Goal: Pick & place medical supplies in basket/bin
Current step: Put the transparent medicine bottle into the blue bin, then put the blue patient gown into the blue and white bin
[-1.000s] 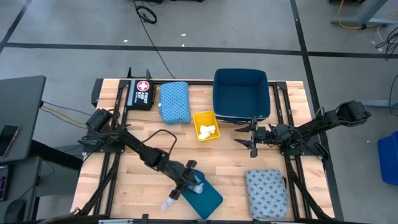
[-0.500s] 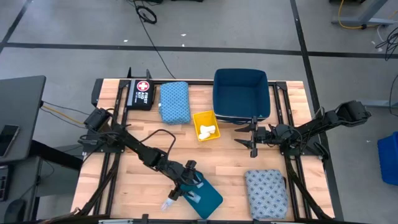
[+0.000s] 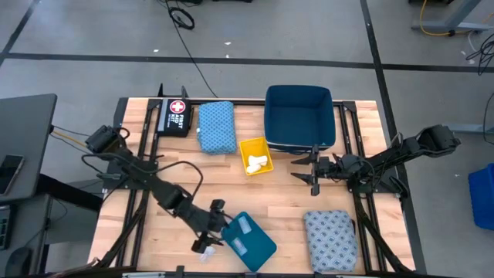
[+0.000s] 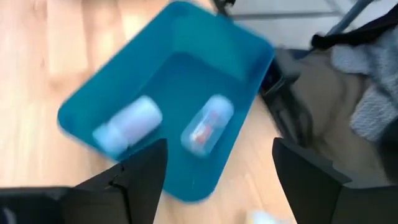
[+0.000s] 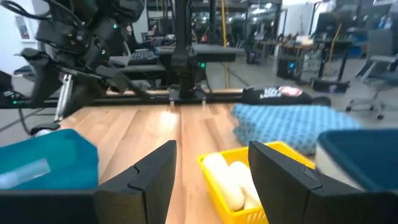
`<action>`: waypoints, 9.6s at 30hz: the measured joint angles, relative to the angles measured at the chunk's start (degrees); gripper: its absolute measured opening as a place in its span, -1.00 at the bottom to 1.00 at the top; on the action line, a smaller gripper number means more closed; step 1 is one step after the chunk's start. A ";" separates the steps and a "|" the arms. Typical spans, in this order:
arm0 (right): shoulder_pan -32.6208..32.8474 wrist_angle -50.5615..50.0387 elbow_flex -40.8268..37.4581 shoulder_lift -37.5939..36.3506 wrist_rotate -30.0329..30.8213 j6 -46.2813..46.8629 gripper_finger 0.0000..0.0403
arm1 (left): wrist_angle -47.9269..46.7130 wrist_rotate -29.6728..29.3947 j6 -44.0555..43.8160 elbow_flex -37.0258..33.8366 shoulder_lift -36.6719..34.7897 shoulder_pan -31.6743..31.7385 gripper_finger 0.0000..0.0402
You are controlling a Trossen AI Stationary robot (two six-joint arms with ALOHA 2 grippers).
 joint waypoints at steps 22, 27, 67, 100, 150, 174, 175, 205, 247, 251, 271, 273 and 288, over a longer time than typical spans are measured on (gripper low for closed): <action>1.77 -2.48 0.20 0.02 3.75 1.15 0.03 | -7.00 -2.36 -43.64 -0.07 1.17 -11.00 0.37; 1.77 -2.65 0.20 0.02 4.40 0.62 0.03 | -6.53 -2.71 -48.21 -0.07 3.15 -11.35 0.38; 1.77 -3.71 0.20 0.02 8.37 -1.18 0.03 | -29.17 4.25 -47.25 11.96 15.78 -8.99 -0.37; 1.78 -3.72 0.20 0.02 8.33 -1.12 0.03 | -9.80 -21.44 -16.88 11.30 11.23 -16.93 -0.37; 1.79 -3.68 0.20 0.04 8.11 -1.93 0.03 | 30.71 13.50 2.84 -7.89 11.04 10.85 0.19; 1.77 -5.48 0.22 0.04 11.06 -6.25 0.03 | -2.09 -36.34 21.57 -8.00 -7.17 13.64 0.15; 1.77 -5.57 0.22 0.04 11.40 -6.46 0.03 | -3.66 -37.65 22.66 -8.00 -7.07 14.29 0.18; 1.77 -8.89 0.22 0.02 14.95 -9.82 0.03 | -19.37 -40.28 25.75 -7.96 6.33 31.68 0.51; 1.77 -8.82 0.22 0.02 15.02 -9.55 0.03 | -22.44 -54.59 22.21 2.70 8.44 34.85 -0.94; 1.77 -8.82 0.22 0.02 14.89 -9.47 0.03 | -26.58 -57.19 22.09 7.50 8.41 35.74 -0.94; 3.02 -11.59 0.22 0.02 14.30 -6.41 0.03 | -35.60 -67.49 27.40 24.06 8.37 38.31 -0.94; 3.02 -12.08 0.22 0.02 14.25 -6.06 0.03 | -35.60 -68.26 28.43 25.63 8.37 38.31 -0.94; 3.02 -12.23 0.22 0.02 14.03 -6.10 0.03 | -10.05 -61.30 51.36 34.14 8.20 36.23 -0.94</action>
